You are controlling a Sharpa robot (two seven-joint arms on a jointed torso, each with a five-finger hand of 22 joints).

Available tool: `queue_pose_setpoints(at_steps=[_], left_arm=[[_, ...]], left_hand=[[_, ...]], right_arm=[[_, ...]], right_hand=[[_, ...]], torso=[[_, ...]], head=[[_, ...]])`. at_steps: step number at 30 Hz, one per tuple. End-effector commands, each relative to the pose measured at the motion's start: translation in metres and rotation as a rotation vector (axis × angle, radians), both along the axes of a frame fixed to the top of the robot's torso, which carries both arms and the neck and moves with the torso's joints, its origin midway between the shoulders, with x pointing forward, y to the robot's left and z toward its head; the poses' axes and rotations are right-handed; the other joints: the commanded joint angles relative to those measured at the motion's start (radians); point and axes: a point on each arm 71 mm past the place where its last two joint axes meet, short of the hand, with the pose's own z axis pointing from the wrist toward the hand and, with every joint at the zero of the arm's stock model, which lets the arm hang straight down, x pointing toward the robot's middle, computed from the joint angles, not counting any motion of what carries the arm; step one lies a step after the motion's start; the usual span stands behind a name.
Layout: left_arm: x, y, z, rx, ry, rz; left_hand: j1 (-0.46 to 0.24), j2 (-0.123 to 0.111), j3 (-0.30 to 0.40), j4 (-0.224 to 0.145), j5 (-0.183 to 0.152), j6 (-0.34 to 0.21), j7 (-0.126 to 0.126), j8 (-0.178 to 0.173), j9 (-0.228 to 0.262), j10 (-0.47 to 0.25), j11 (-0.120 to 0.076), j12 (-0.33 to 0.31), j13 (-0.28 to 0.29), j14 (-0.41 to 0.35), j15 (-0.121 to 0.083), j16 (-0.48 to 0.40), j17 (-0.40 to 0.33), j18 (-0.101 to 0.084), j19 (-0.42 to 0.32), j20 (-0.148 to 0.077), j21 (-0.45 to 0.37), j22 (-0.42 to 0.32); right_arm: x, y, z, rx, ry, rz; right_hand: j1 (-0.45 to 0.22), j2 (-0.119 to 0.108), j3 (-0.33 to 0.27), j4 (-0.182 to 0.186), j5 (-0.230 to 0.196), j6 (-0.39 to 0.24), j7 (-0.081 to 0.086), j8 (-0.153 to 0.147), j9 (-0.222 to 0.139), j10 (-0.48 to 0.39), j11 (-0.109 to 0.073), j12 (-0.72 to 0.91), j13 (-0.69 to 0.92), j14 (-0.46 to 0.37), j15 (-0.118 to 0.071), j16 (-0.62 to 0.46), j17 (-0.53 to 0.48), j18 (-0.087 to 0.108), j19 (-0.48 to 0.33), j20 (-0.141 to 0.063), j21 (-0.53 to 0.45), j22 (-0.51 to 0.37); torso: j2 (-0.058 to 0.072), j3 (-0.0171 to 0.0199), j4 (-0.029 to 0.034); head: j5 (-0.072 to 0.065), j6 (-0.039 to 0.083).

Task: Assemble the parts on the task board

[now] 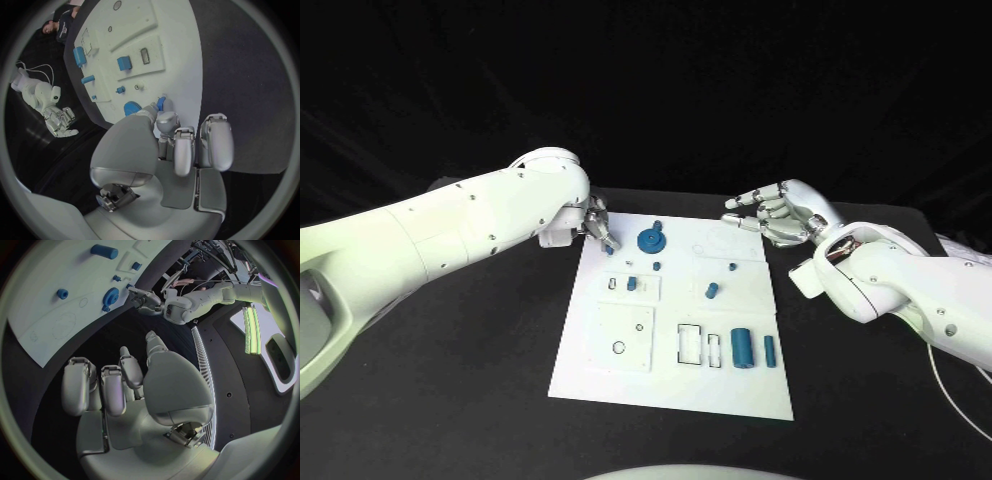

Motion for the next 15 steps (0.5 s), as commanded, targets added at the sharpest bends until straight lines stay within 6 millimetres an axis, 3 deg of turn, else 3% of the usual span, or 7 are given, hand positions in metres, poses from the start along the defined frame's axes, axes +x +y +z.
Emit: queue_pose_setpoints(at_steps=[1, 6, 15], left_arm=[[-0.0028, 0.0007, -0.0073, -0.017, 0.01, 0.002], [-0.0036, 0.0014, -0.0064, -0.051, 0.0, 0.012], [-0.0078, 0.0044, -0.0035, -0.131, -0.023, 0.03]], left_hand=[[-0.042, -0.042, 0.23, -0.166, 0.008, -0.001, 0.003, 0.012, 0.008, 0.01, 0.002, -0.005, -0.002, 0.104, 0.003, 0.003, 0.263, 0.001, 0.003, 0.005, 0.001, 0.05], [-0.094, -0.069, 0.328, -0.196, 0.01, -0.005, 0.005, 0.032, 0.027, 0.014, 0.002, -0.004, -0.004, 0.104, 0.003, 0.003, 0.263, 0.001, 0.004, 0.005, 0.0, 0.052], [-0.131, -0.089, 0.384, -0.226, 0.025, -0.006, 0.001, 0.052, 0.045, 0.02, 0.002, 0.0, -0.002, 0.104, 0.002, 0.003, 0.263, 0.001, 0.004, 0.005, -0.001, 0.054]], right_arm=[[-0.0008, 0.0014, -0.0001, 0.002, 0.001, 0.019], [-0.0007, 0.0011, -0.0002, 0.002, 0.002, 0.018], [-0.0004, 0.0004, -0.0006, 0.002, 0.004, 0.017]], right_hand=[[0.002, 0.009, -0.006, -0.001, 0.004, 0.005, -0.003, 0.002, 0.002, -0.005, 0.0, -0.002, 0.017, 0.064, 0.003, -0.004, 0.079, 0.006, -0.007, -0.002, -0.004, 0.0], [0.002, 0.009, -0.006, -0.001, 0.004, 0.005, -0.003, 0.002, 0.002, -0.005, 0.0, -0.002, 0.017, 0.064, 0.003, -0.004, 0.079, 0.006, -0.007, -0.002, -0.004, 0.0], [0.002, 0.009, -0.006, -0.001, 0.004, 0.005, -0.003, 0.002, 0.002, -0.005, 0.0, -0.002, 0.017, 0.064, 0.003, -0.004, 0.079, 0.006, -0.007, -0.002, -0.004, 0.0]], torso=[[0.0, -0.0008, 0.0003], [-0.001, -0.0007, 0.0011], [-0.001, -0.0004, 0.0015]], head=[[0.0, 0.001], [-0.001, 0.0], [-0.002, -0.001]])
